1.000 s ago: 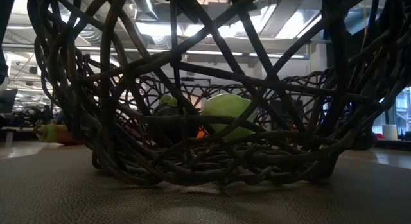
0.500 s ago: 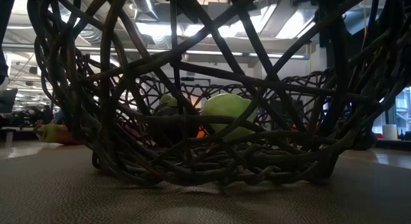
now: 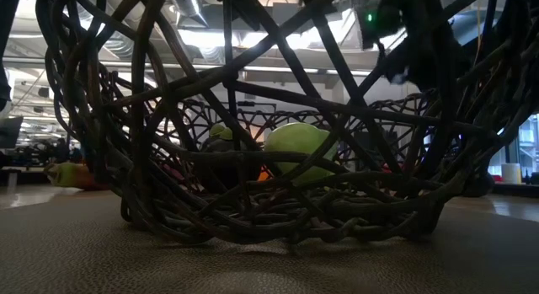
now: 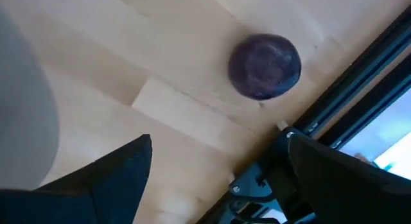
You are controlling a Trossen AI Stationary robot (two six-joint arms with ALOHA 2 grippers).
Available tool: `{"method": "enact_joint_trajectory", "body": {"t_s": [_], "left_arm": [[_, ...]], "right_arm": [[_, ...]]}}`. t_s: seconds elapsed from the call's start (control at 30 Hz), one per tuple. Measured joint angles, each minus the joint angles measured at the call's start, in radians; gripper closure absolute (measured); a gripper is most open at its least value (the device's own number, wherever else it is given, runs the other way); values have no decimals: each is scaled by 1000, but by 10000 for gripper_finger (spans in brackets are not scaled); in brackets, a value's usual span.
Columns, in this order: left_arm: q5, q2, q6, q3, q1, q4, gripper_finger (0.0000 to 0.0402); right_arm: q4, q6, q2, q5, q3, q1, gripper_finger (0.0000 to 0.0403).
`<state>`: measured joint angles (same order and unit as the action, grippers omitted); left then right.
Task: Build produce basket
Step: Put the plum into the mesh basket
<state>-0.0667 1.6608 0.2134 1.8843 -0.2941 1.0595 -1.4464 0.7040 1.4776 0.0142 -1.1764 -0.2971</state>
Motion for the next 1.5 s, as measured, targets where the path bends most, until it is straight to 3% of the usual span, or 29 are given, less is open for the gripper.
{"method": "enact_joint_trajectory", "body": {"t_s": [0.7, 0.93, 1.13, 1.5], "left_arm": [[0, 0, 0, 0, 0, -62, 325], [-1, 0, 0, 0, 0, -85, 325], [-1, 0, 0, 0, 0, -85, 325], [0, 0, 0, 0, 0, -85, 325]], "right_arm": [[289, -133, 0, 14, 291, -290, 47], [326, -141, 0, 20, 360, -315, 47], [455, -211, 0, 86, 436, -315, 47], [586, -237, -1, 82, 508, -315, 56]]}}
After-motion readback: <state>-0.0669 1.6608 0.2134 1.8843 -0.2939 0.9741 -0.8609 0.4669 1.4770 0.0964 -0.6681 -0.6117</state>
